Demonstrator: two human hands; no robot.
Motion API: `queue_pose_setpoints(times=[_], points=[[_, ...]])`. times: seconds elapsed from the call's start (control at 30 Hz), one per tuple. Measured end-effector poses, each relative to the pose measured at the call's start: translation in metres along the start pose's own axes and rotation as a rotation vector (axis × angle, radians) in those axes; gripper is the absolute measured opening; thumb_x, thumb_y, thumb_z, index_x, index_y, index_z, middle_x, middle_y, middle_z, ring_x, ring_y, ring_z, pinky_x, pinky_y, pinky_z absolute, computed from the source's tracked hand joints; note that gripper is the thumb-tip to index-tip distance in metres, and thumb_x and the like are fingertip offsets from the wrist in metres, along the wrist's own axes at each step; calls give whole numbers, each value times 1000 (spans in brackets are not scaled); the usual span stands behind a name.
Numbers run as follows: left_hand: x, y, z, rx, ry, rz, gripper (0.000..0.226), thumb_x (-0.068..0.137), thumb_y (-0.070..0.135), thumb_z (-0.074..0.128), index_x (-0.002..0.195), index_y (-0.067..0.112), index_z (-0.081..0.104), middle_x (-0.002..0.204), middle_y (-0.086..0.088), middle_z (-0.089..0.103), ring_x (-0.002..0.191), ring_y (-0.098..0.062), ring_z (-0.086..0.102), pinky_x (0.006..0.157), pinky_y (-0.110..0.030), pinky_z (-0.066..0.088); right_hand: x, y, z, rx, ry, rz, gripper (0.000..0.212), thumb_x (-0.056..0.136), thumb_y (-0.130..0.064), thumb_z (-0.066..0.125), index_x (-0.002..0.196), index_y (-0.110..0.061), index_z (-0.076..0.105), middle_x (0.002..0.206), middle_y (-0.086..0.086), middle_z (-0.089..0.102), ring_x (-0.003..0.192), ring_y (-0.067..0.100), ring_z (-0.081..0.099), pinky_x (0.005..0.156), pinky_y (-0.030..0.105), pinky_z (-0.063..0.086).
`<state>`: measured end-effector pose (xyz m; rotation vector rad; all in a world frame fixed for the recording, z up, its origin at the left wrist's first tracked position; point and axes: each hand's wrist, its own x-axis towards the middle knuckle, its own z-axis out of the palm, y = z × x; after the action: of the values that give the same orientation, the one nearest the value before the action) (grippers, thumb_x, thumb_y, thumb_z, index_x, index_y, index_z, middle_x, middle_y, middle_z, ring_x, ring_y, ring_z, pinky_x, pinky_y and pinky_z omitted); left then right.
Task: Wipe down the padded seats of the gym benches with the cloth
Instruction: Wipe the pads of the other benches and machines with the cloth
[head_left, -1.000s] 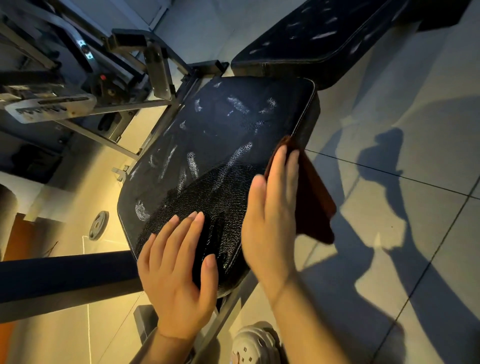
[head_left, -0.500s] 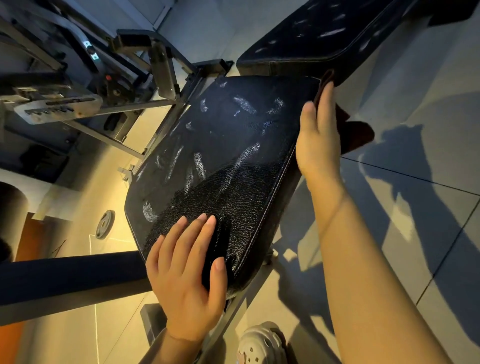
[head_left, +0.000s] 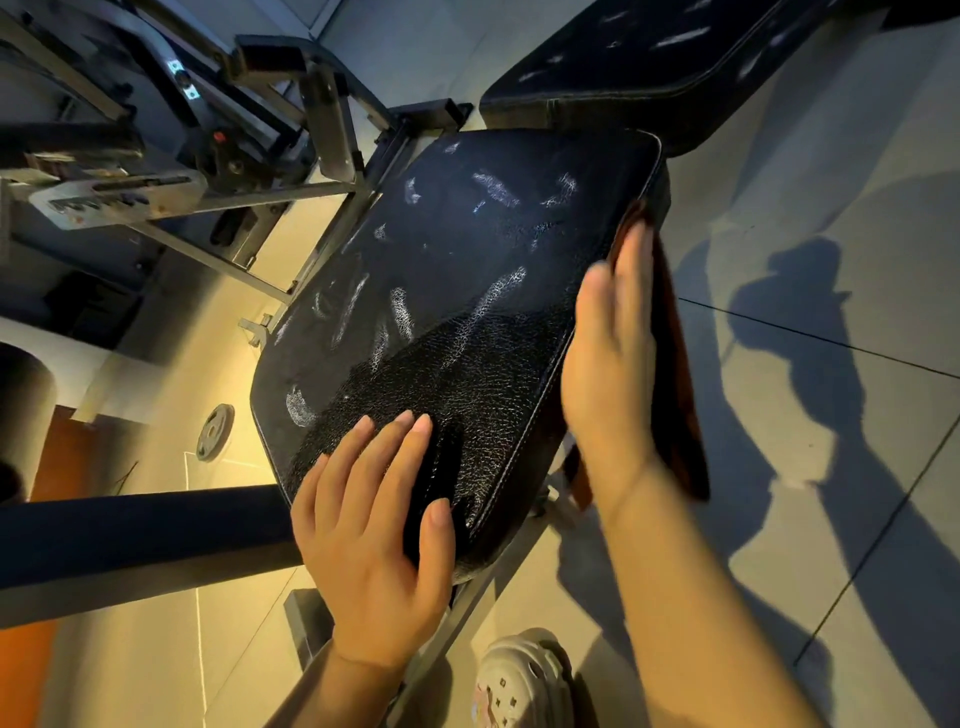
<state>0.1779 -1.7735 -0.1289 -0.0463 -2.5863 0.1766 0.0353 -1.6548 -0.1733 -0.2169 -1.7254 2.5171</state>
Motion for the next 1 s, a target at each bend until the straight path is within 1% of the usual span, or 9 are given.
queue_pose_setpoints(times=[0.13,0.27,0.47,0.53,0.63,0.77,0.9,0.97,1.0], points=[[-1,-2,1,0,-2,18,45,100,42,28,133,23,52,133,6,55,133,-21,46,103,-49,34,67,-1,-3,-79,40,-34,56,106,-31,28,155,-9,14,163,7,11,150,18,9,122,32,9],[0,-1,0,2,2,27,44,98,39,32,131,21,56,133,4,56,132,-22,47,101,-53,36,56,7,-3,-94,35,-30,55,106,-27,30,155,-9,14,163,6,13,150,16,12,121,29,10],[1,0,1,-30,-12,-27,46,100,42,30,133,22,55,135,5,56,134,-19,44,106,-49,34,-7,11,-1,-49,65,-19,59,98,-33,28,153,-13,25,160,5,26,147,15,23,119,27,18],[1,0,1,-38,-24,-41,48,101,44,29,134,22,55,136,4,56,136,-18,42,107,-47,33,-39,13,0,-30,38,-8,58,98,-34,27,153,-17,24,160,1,25,147,9,22,119,25,19],[1,0,-1,-45,-11,-39,47,101,40,28,135,20,56,136,4,56,136,-18,42,108,-43,32,-102,20,8,-4,3,-47,54,101,-35,28,153,-19,23,159,-9,23,147,1,16,116,12,15],[-1,1,-2,-68,5,-29,47,102,36,26,135,19,56,137,3,56,136,-18,42,108,-43,32,-158,29,18,4,-37,-105,49,100,-40,24,148,-31,17,156,-20,16,147,-2,12,117,14,13],[-2,-1,-1,-69,21,-13,46,102,35,26,135,20,55,138,4,55,136,-18,42,108,-40,30,-134,19,13,31,-66,-76,44,100,-42,25,141,-45,10,154,-28,10,144,-9,7,114,9,9],[-2,-1,0,-77,39,-16,45,102,35,27,135,20,54,137,3,56,136,-19,42,108,-42,32,-99,15,7,86,-74,-20,46,99,-41,26,142,-46,11,159,-22,11,145,-7,7,118,14,10],[-3,0,0,-84,48,-16,45,102,35,27,135,20,54,136,3,57,135,-19,43,108,-42,32,-77,14,5,98,-62,-4,51,98,-42,25,147,-41,12,161,-16,11,147,-3,8,120,19,11]])
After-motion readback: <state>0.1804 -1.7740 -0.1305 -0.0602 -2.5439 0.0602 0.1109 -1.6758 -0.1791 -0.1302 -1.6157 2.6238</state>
